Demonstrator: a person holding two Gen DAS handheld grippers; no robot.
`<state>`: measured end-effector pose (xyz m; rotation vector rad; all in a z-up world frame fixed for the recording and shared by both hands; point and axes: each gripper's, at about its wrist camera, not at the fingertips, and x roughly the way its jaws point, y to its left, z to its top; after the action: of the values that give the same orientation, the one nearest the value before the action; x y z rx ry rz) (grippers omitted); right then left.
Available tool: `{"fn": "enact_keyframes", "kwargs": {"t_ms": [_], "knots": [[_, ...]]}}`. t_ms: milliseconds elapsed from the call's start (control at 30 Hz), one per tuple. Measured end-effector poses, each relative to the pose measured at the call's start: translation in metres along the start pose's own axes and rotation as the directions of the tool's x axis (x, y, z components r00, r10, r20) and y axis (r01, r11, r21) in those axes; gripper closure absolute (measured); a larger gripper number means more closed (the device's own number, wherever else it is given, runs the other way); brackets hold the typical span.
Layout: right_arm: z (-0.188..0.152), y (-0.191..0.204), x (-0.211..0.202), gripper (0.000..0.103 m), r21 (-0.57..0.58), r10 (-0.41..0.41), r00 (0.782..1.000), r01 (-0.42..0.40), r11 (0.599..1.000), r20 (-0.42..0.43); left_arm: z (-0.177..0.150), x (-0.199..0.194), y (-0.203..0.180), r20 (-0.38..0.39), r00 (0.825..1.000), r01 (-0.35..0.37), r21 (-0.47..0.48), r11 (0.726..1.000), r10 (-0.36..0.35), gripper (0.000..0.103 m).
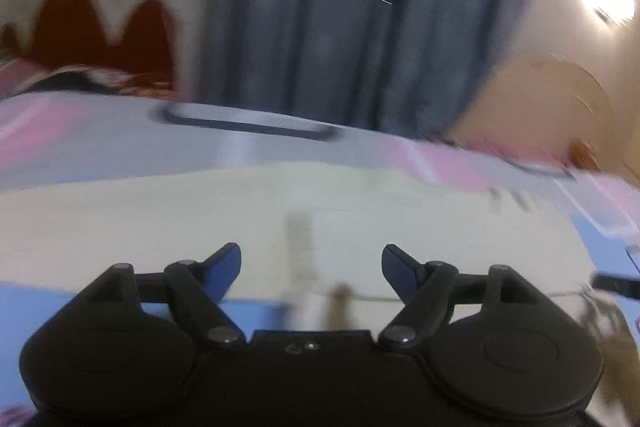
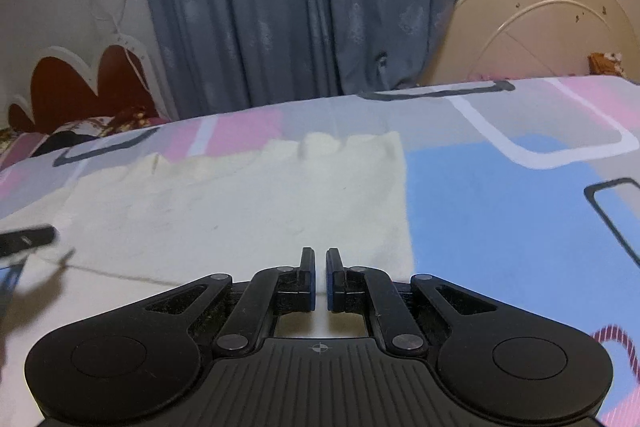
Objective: Fold small clothes
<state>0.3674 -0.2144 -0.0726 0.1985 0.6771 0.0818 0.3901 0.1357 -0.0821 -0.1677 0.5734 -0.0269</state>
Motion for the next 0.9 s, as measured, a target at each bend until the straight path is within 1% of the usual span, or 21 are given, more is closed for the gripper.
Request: {"fn": "enact_keyframes", "kwargs": {"t_ms": [67, 100, 133, 167, 200, 233, 267, 300, 333, 367, 433, 467, 533, 567, 633, 733, 767, 800, 833, 867, 900], "knots": [[-0.002, 0.003, -0.001, 0.099, 0.027, 0.007, 1.0, -0.007, 1.0, -0.012, -0.003, -0.016, 0.039, -0.004, 0.997, -0.078, -0.075, 0.994, 0.078, 0.033], [-0.003, 0.004, -0.001, 0.099, 0.041, 0.012, 1.0, -0.011, 0.999, -0.019, -0.005, -0.023, 0.061, -0.014, 0.992, -0.129, -0.12, 0.984, 0.128, 0.037], [-0.004, 0.007, 0.0, 0.099, 0.052, 0.016, 1.0, -0.015, 0.999, -0.024, -0.007, -0.03, 0.085, -0.024, 0.984, -0.178, -0.18, 0.967, 0.177, 0.039], [-0.005, 0.01, 0.001, 0.099, 0.057, 0.022, 0.999, -0.02, 0.998, -0.026, -0.009, -0.038, 0.109, -0.034, 0.976, -0.218, -0.258, 0.941, 0.217, 0.043], [-0.005, 0.014, 0.003, 0.099, 0.06, 0.03, 0.999, -0.028, 0.998, -0.03, -0.013, -0.046, 0.135, -0.041, 0.968, -0.245, -0.355, 0.902, 0.247, 0.044], [-0.005, 0.019, 0.004, 0.099, 0.059, 0.035, 0.999, -0.033, 0.998, -0.032, -0.017, -0.055, 0.158, -0.035, 0.965, -0.248, -0.446, 0.86, 0.26, 0.044], [-0.004, 0.025, 0.006, 0.099, 0.056, 0.039, 0.999, -0.037, 0.998, -0.035, -0.021, -0.062, 0.174, -0.03, 0.962, -0.248, -0.507, 0.825, 0.271, 0.044], [-0.003, 0.031, 0.01, 0.099, 0.051, 0.044, 0.998, -0.042, 0.998, -0.037, -0.023, -0.065, 0.189, -0.037, 0.955, -0.264, -0.551, 0.792, 0.293, 0.044], [-0.002, 0.036, 0.012, 0.099, 0.047, 0.045, 0.998, -0.043, 0.998, -0.038, -0.024, -0.068, 0.201, -0.044, 0.954, -0.265, -0.582, 0.768, 0.296, 0.045], [0.0, 0.041, 0.014, 0.099, 0.044, 0.046, 0.998, -0.044, 0.998, -0.04, -0.025, -0.07, 0.212, -0.041, 0.958, -0.25, -0.613, 0.75, 0.285, 0.05], [0.004, 0.049, 0.019, 0.099, 0.045, 0.055, 0.998, -0.053, 0.998, -0.044, -0.026, -0.07, 0.23, -0.037, 0.963, -0.224, -0.667, 0.711, 0.268, 0.052], [0.007, 0.053, 0.019, 0.099, 0.042, 0.057, 0.997, -0.055, 0.998, -0.044, -0.026, -0.066, 0.238, -0.031, 0.966, -0.206, -0.695, 0.689, 0.257, 0.057], [0.012, 0.059, 0.018, 0.099, 0.038, 0.065, 0.997, -0.064, 0.997, -0.04, -0.027, -0.066, 0.256, -0.009, 0.971, -0.165, -0.744, 0.647, 0.237, 0.06], [0.014, 0.061, 0.017, 0.099, 0.034, 0.068, 0.997, -0.067, 0.997, -0.038, -0.027, -0.065, 0.264, -0.001, 0.971, -0.154, -0.762, 0.629, 0.237, 0.063], [0.019, 0.065, 0.016, 0.099, 0.021, 0.068, 0.997, -0.067, 0.998, -0.033, -0.029, -0.064, 0.275, 0.015, 0.972, -0.134, -0.781, 0.61, 0.232, 0.065], [0.022, 0.065, 0.015, 0.099, 0.018, 0.061, 0.998, -0.06, 0.998, -0.032, -0.028, -0.059, 0.287, 0.005, 0.971, -0.144, -0.783, 0.605, 0.238, 0.072], [0.022, 0.064, 0.015, 0.099, 0.021, 0.057, 0.998, -0.057, 0.998, -0.032, -0.026, -0.059, 0.289, -0.003, 0.97, -0.153, -0.784, 0.602, 0.242, 0.079], [0.023, 0.063, 0.014, 0.099, 0.023, 0.055, 0.998, -0.055, 0.998, -0.032, -0.024, -0.06, 0.289, -0.013, 0.968, -0.168, -0.778, 0.605, 0.252, 0.096], [0.023, 0.062, 0.013, 0.099, 0.025, 0.053, 0.998, -0.052, 0.998, -0.03, -0.021, -0.061, 0.29, -0.029, 0.962, -0.195, -0.768, 0.61, 0.272, 0.1], [0.023, 0.061, 0.012, 0.099, 0.027, 0.051, 0.998, -0.05, 0.998, -0.029, -0.017, -0.066, 0.287, 0.002, 0.964, -0.169, -0.765, 0.622, 0.264, 0.101], [0.022, 0.058, 0.011, 0.099, 0.029, 0.05, 0.998, -0.049, 0.998, -0.029, -0.011, -0.073, 0.278, 0.068, 0.966, -0.116, -0.748, 0.653, 0.249, 0.101]]}}
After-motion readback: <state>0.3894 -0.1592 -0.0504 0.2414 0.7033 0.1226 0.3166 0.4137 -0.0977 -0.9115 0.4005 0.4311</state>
